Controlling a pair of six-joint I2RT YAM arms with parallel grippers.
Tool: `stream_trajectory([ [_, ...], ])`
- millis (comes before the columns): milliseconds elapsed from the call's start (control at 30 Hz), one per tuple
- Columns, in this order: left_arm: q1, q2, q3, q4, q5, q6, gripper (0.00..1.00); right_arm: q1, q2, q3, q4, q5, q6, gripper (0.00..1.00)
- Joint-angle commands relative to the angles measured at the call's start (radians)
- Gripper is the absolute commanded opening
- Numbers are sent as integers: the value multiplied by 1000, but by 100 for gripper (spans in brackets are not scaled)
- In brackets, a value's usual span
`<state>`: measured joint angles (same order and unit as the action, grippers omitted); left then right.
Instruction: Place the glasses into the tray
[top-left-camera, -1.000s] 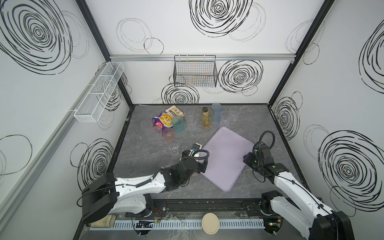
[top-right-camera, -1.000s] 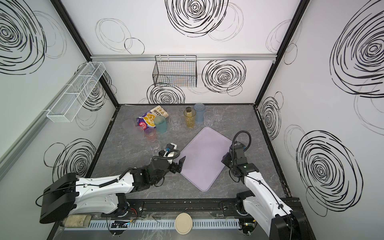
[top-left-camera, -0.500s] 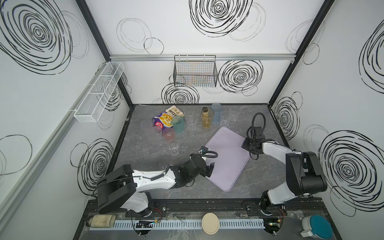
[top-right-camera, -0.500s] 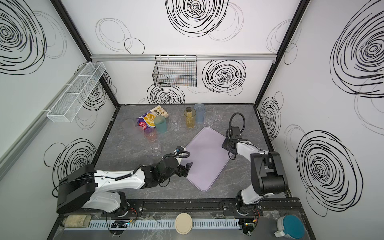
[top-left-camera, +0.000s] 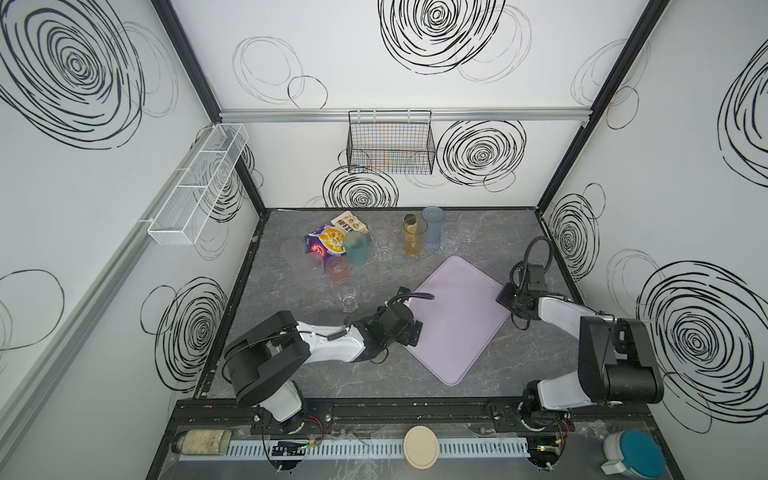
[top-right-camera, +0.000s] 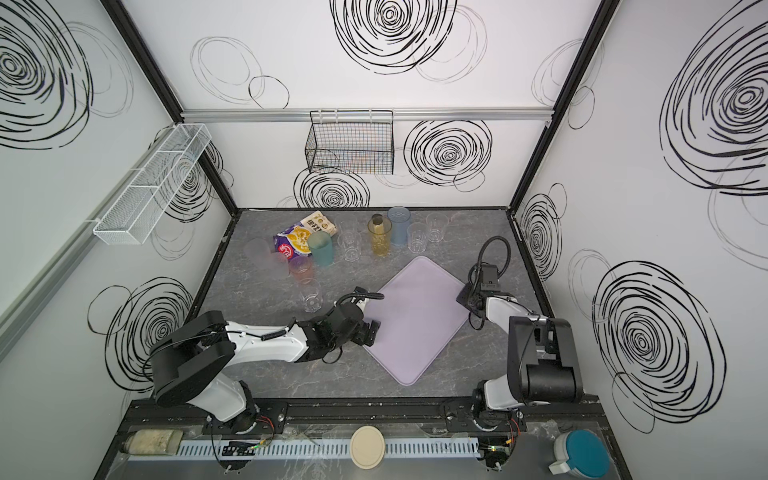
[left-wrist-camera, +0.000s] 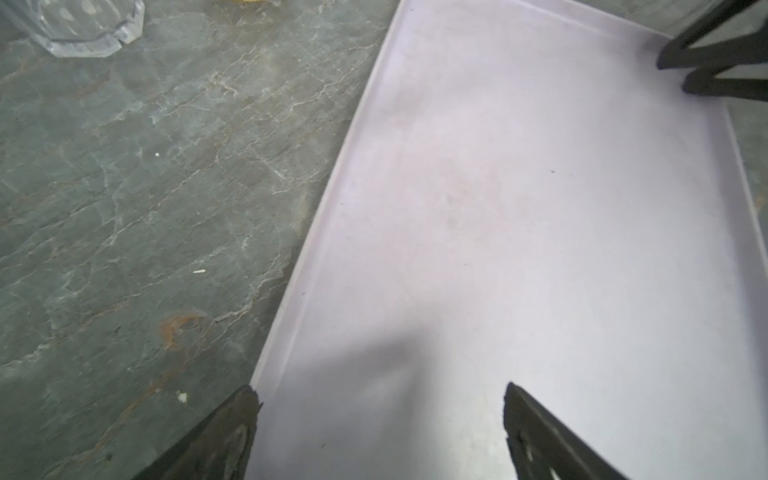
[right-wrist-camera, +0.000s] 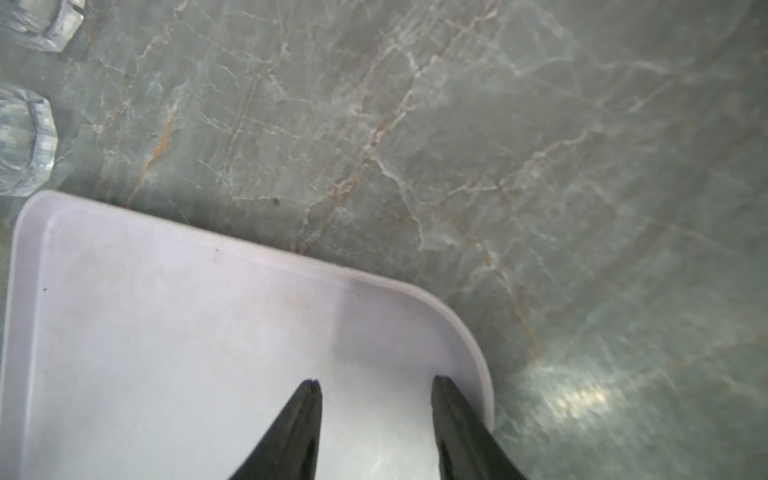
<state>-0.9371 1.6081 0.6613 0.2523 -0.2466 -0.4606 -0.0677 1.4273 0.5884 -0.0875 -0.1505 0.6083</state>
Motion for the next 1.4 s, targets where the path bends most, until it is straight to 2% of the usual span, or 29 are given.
stream_trajectory([
  [0,1,51,50,24,28,-20,94,0,-49,-63,-62,-23,18,48],
  [200,4,123,121,-53,-111,11,91,-1,-197,-128,-127,-11,18,48],
  [367,31,196,189,-94,-180,25,85,3,-278,-158,-158,-72,28,48],
  [467,59,233,224,-101,-163,28,81,19,-306,-163,-178,-83,32,48],
  [633,93,276,285,-110,-142,28,80,70,-327,-194,-181,-87,54,48],
  [933,134,347,364,-102,-130,73,81,275,-380,-283,-170,-72,185,47],
  [1167,153,391,367,-37,-105,95,82,331,-478,-320,-196,-86,213,47],
  [1367,179,408,425,-48,-107,114,83,345,-441,-255,-184,-79,200,47],
])
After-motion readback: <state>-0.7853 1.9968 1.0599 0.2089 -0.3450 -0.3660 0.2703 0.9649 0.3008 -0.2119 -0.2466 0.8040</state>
